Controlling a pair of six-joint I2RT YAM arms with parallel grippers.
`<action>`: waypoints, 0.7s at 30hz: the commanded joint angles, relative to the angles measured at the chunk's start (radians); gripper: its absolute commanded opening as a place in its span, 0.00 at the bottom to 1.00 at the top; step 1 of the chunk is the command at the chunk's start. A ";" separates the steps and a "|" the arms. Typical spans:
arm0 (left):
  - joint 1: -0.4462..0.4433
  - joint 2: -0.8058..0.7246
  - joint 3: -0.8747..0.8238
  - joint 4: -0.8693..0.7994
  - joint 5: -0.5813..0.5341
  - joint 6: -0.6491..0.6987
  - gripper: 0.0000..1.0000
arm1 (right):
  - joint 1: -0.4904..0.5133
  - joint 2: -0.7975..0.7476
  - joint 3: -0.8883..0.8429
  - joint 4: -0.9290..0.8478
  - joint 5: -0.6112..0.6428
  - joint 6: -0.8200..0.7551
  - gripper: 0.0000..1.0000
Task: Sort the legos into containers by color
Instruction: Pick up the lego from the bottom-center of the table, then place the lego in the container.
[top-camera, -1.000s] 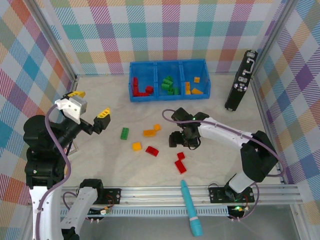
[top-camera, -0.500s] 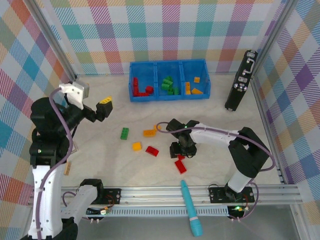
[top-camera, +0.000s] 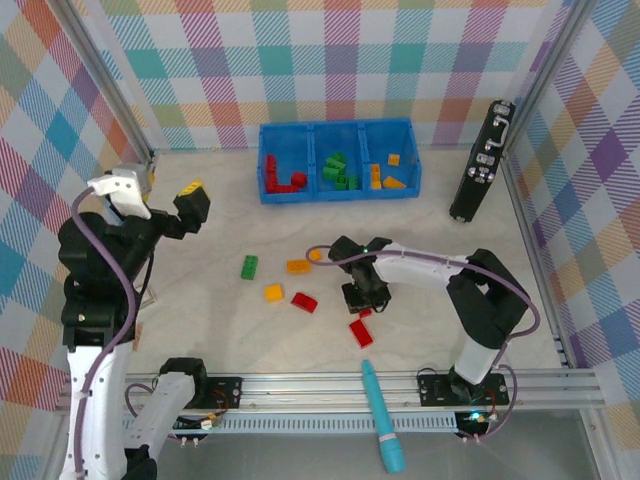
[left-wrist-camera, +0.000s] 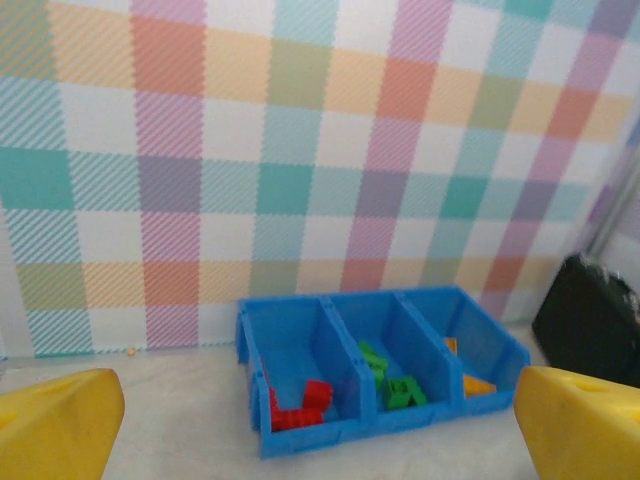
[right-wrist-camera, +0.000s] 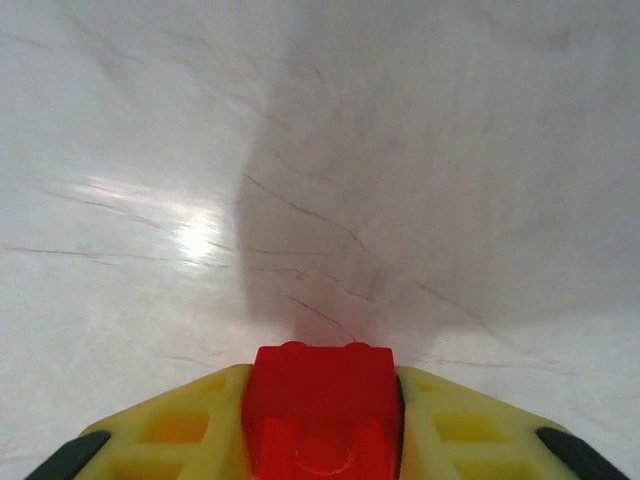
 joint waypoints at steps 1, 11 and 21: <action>0.015 -0.020 -0.032 0.112 -0.080 -0.141 1.00 | -0.050 -0.020 0.194 -0.074 0.087 -0.199 0.30; 0.015 0.116 0.131 -0.106 0.037 -0.177 1.00 | -0.118 0.298 0.849 0.233 0.035 -0.635 0.33; 0.014 0.121 0.109 -0.266 0.144 -0.209 1.00 | -0.174 0.865 1.583 0.300 -0.057 -0.734 0.38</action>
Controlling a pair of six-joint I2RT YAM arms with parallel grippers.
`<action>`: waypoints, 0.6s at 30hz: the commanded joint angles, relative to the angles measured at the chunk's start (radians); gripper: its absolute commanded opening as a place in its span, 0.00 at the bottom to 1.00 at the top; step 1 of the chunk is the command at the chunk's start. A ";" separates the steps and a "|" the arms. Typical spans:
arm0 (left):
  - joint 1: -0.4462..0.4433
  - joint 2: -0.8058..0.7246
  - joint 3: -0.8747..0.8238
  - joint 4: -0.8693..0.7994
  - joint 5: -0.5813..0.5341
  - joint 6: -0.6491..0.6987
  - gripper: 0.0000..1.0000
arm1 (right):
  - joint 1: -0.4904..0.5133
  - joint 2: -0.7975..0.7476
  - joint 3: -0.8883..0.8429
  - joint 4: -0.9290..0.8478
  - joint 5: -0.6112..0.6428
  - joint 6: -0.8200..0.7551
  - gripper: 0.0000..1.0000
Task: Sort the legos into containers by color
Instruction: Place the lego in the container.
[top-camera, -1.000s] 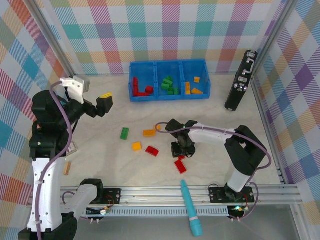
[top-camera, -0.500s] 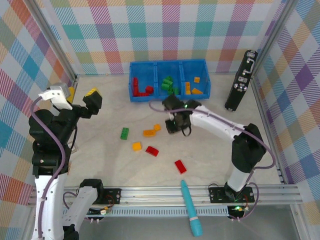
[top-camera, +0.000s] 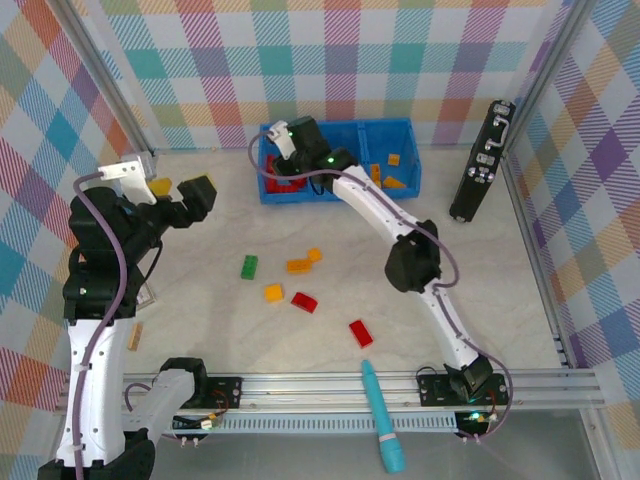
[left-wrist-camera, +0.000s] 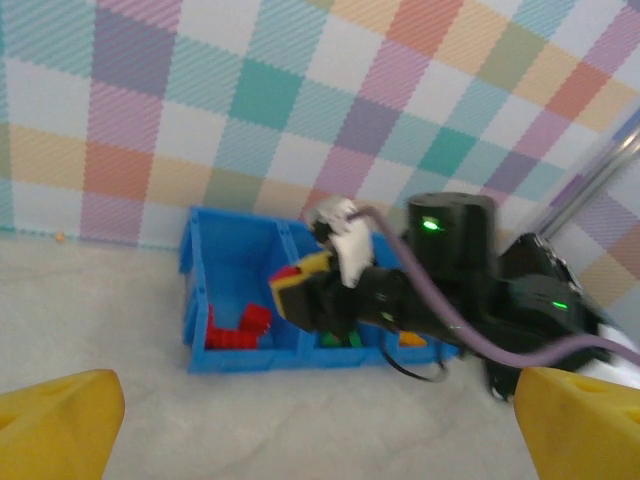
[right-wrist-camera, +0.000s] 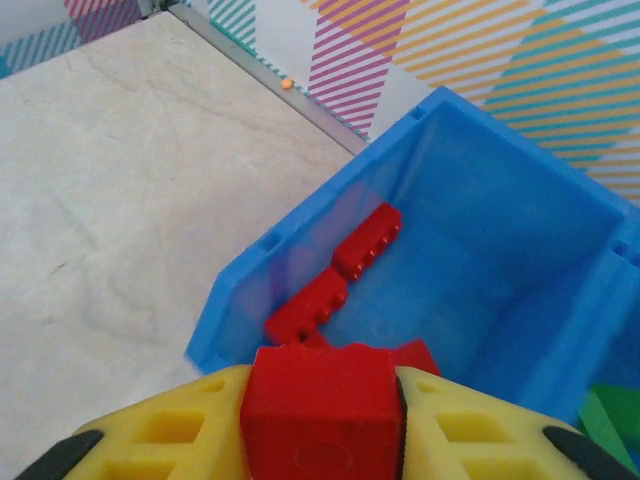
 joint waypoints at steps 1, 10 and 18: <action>0.012 0.007 0.008 -0.113 0.073 -0.030 1.00 | -0.028 0.063 0.094 0.050 -0.046 -0.059 0.39; -0.012 0.118 -0.038 -0.174 0.143 -0.076 1.00 | -0.039 0.142 0.050 0.138 -0.072 -0.113 0.43; -0.171 0.221 -0.100 -0.228 0.064 -0.125 1.00 | -0.046 0.111 0.049 0.128 -0.058 -0.125 0.52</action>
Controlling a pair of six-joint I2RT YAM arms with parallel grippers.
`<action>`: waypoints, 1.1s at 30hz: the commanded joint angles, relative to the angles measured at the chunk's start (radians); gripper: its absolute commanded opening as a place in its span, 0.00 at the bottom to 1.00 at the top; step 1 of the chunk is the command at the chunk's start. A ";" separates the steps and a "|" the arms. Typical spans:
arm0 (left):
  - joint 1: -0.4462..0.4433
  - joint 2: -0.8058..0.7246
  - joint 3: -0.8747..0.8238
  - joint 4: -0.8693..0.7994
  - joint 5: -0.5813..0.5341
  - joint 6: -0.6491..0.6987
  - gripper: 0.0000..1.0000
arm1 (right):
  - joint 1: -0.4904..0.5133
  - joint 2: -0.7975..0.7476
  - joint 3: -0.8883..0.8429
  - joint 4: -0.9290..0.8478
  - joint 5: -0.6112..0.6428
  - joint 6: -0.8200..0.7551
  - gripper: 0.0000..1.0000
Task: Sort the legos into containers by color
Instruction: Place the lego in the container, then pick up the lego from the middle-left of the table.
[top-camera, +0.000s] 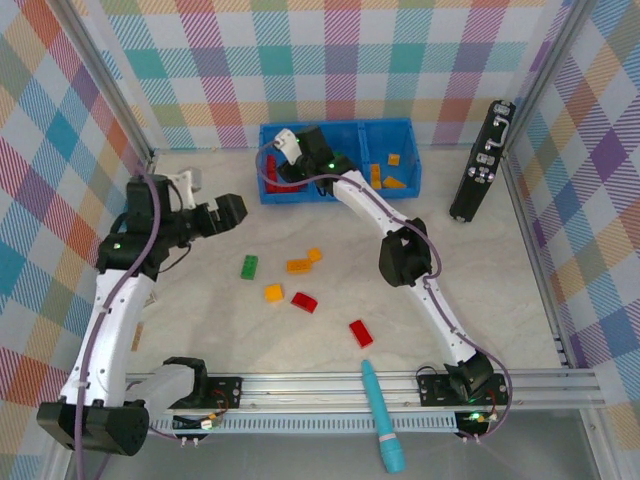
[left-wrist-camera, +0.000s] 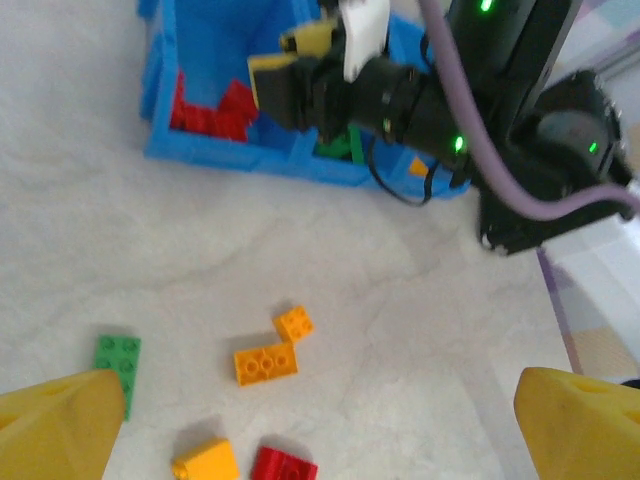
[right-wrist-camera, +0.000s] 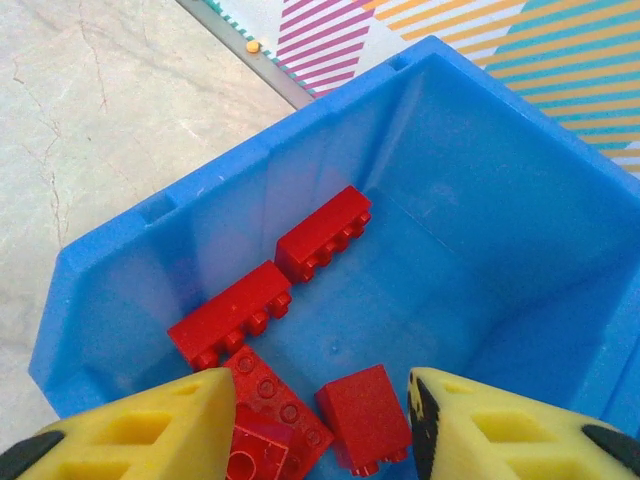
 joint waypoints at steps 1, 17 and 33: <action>-0.099 0.037 -0.032 -0.056 -0.037 -0.061 1.00 | -0.004 -0.040 0.013 0.009 -0.023 -0.010 0.56; -0.684 0.425 -0.038 -0.063 -0.209 -0.586 1.00 | -0.036 -1.097 -0.829 -0.247 0.083 0.026 0.99; -0.960 0.799 0.233 -0.142 -0.190 -0.834 0.93 | 0.011 -1.763 -1.250 -0.294 0.098 0.177 0.99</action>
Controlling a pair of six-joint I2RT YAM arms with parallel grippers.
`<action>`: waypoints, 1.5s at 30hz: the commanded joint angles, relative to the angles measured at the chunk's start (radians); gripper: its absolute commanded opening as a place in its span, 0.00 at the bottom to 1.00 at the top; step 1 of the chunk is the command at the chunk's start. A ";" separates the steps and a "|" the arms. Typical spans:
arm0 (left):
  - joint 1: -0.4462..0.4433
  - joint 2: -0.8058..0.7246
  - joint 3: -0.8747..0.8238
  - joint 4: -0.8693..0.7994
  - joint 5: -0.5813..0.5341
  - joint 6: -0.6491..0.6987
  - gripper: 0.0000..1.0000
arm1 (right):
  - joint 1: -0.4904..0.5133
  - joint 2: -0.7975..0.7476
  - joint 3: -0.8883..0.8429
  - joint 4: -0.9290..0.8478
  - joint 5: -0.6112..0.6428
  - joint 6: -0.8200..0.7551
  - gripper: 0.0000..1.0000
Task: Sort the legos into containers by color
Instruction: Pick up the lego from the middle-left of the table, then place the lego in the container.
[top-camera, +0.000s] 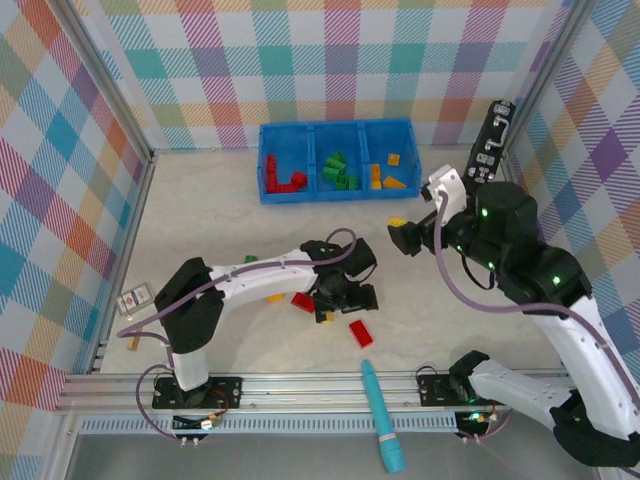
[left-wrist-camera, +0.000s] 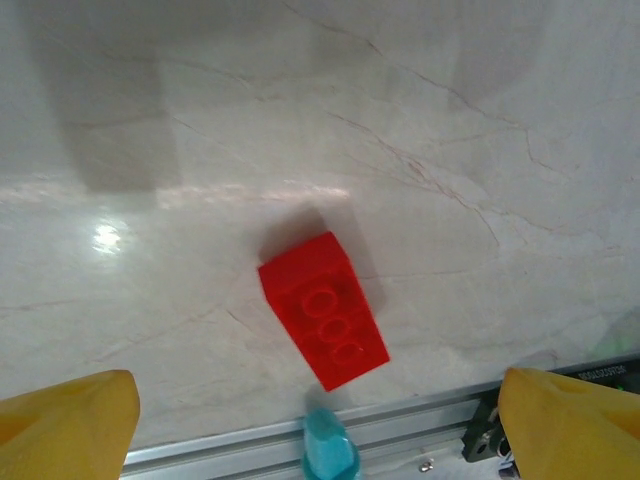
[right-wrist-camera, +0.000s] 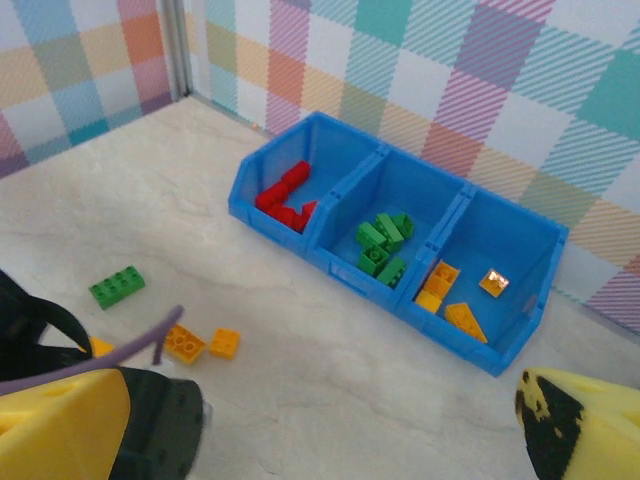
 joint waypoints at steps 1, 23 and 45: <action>-0.044 0.031 0.034 -0.048 -0.005 -0.098 0.92 | 0.015 -0.031 -0.040 0.043 0.016 0.037 0.99; -0.123 0.234 0.048 0.080 -0.064 -0.358 0.44 | 0.287 -0.227 -0.116 0.115 0.194 -0.062 0.99; 0.287 0.204 0.637 -0.321 -0.433 0.207 0.12 | 0.341 -0.207 -0.188 0.201 0.268 -0.204 0.98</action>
